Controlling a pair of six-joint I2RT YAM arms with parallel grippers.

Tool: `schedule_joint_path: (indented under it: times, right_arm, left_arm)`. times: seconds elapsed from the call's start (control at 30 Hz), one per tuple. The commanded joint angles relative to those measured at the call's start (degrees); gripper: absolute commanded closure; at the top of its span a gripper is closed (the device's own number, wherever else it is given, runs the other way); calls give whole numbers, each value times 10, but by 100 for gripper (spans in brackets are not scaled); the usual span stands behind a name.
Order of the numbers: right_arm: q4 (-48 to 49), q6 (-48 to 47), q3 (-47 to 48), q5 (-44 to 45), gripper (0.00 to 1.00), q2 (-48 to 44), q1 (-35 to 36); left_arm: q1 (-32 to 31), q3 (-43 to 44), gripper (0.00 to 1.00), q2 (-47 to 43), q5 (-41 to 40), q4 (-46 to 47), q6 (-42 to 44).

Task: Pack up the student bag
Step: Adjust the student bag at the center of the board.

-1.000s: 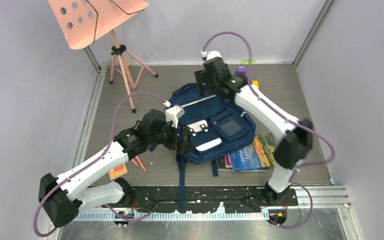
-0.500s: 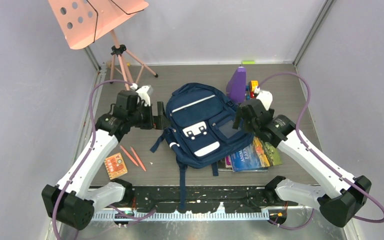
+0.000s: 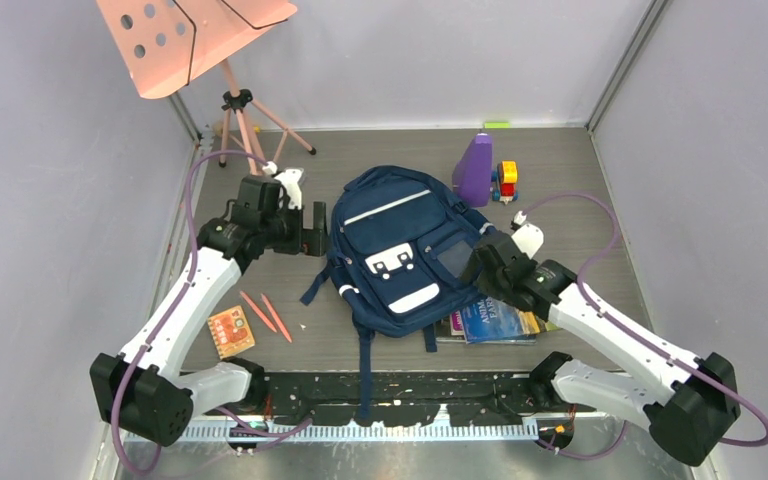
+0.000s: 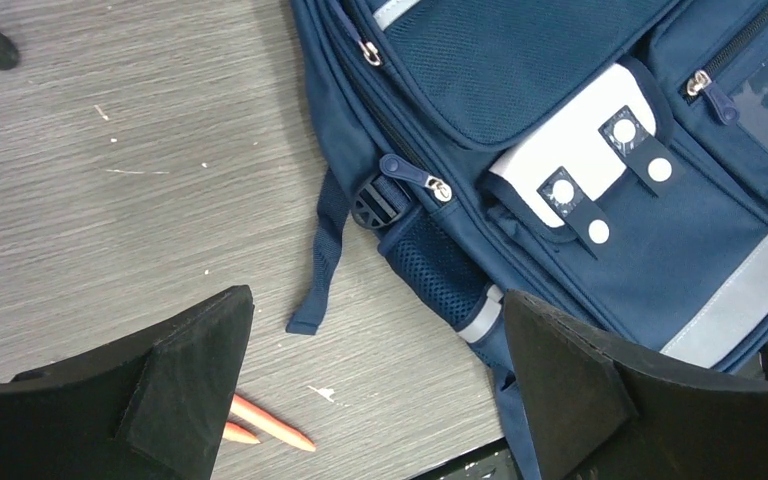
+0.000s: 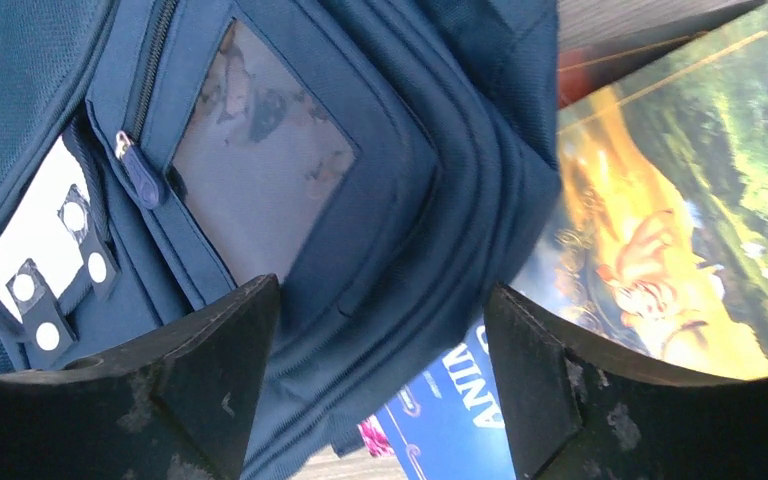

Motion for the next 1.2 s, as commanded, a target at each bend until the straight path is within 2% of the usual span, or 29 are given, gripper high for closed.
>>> schedule_joint_path:
  times: [0.0, 0.13, 0.17, 0.23, 0.33, 0.5, 0.57, 0.6, 0.63, 0.67, 0.73, 0.77, 0.87, 0.93, 1.1, 1.17]
  right_arm:
    - [120, 16, -12, 20, 25, 24, 6]
    - [178, -44, 9, 51, 65, 60, 6]
    - [195, -60, 18, 55, 83, 80, 6]
    - [214, -114, 51, 55, 97, 119, 6]
    - [232, -209, 113, 56, 99, 182, 3]
    - [241, -271, 193, 24, 99, 303, -25]
    - [244, -283, 215, 11, 94, 326, -35]
    - [241, -284, 229, 7, 73, 334, -42]
    - [228, -286, 236, -2, 63, 335, -46]
    - [220, -287, 249, -6, 42, 329, -49]
    - [190, -285, 254, -8, 24, 305, -50]
    - [181, -278, 249, -9, 19, 296, -50]
    - [134, -237, 234, -26, 17, 242, -42]
    - [120, -210, 217, -22, 16, 211, -9]
    - [132, -105, 151, 1, 15, 160, 93]
    - [158, -52, 117, 13, 15, 149, 127]
  left_arm:
    - [2, -13, 0, -20, 36, 22, 25]
    - [-11, -45, 0, -39, 135, 71, 13]
    - [-24, -50, 0, -42, 142, 81, 8]
    - [-67, -55, 0, -41, 131, 90, 0]
    - [-125, -64, 0, -32, 100, 100, -15]
    - [-184, -133, 0, -23, 108, 227, -88]
    - [-200, -154, 0, -7, 102, 277, -108]
    - [-206, -157, 1, 2, 101, 292, -113]
    - [-213, -156, 2, 9, 98, 295, -114]
    - [-218, -153, 2, 8, 92, 294, -111]
    - [-222, -153, 1, -11, 67, 289, -103]
    - [-221, -152, 1, -27, 44, 280, -100]
    - [-215, -140, 0, -64, -54, 229, -73]
    - [-185, -122, 0, -67, -90, 179, -59]
    - [-16, -124, 0, -59, -5, 147, -103]
    - [23, -141, 0, -69, 8, 159, -124]
